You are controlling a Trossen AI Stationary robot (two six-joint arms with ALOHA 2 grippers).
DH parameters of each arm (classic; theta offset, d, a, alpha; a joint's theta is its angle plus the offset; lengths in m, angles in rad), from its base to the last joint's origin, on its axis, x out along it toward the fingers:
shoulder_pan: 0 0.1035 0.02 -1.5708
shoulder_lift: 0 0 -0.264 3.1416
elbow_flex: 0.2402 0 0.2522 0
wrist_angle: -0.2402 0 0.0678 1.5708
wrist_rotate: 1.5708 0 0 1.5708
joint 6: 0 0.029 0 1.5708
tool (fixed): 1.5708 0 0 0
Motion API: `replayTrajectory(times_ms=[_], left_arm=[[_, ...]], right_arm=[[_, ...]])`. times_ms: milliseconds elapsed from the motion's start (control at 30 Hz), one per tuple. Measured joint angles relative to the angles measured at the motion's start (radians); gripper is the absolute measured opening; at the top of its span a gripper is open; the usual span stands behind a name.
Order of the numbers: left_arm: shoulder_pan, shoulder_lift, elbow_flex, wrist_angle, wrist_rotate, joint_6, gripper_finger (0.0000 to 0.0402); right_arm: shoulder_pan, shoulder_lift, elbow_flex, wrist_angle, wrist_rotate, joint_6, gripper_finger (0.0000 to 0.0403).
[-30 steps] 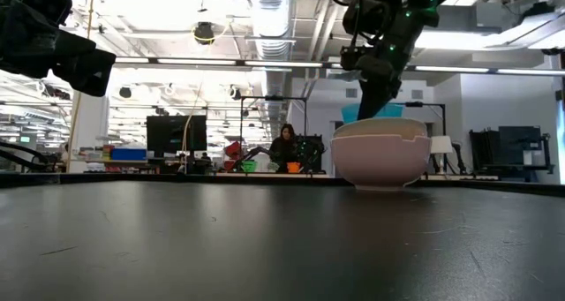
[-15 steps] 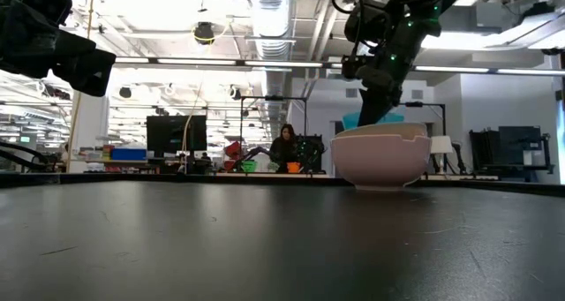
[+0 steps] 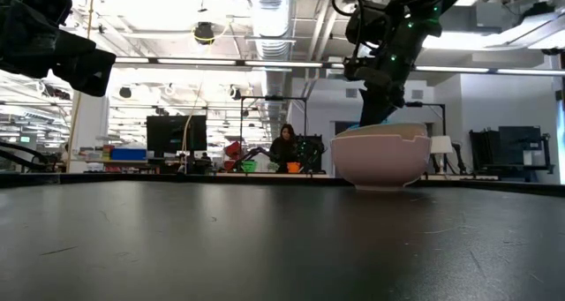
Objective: Nest bowls inside each other
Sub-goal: Stack the blue transparent bowl into the orange patterned bowl, then return to Home Position
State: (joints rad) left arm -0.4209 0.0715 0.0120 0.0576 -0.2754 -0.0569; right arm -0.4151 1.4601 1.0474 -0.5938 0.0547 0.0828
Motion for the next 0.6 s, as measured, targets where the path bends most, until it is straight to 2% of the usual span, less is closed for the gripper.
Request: replayTrajectory(times_ms=[133, 367, 500, 600], left_arm=[[0.000, 0.000, 0.000, 0.000, 0.000, 0.000, 0.0118], [0.000, 0.000, 0.000, 0.000, 0.000, 0.000, 0.0118], [0.000, 0.000, 0.000, 0.000, 0.000, 0.000, 0.0118], [0.000, 0.000, 0.000, 0.000, 0.000, 0.000, 0.0118]], right_arm=[[0.000, 0.000, 0.032, -0.062, 0.000, -0.001, 0.0122], [0.033, -0.017, 0.180, -0.231, -0.005, 0.024, 0.0165], [0.103, -0.045, 0.219, -0.275, -0.092, 0.120, 0.0173], [0.202, -0.068, 0.219, -0.295, -0.125, 0.159, 0.0172]])
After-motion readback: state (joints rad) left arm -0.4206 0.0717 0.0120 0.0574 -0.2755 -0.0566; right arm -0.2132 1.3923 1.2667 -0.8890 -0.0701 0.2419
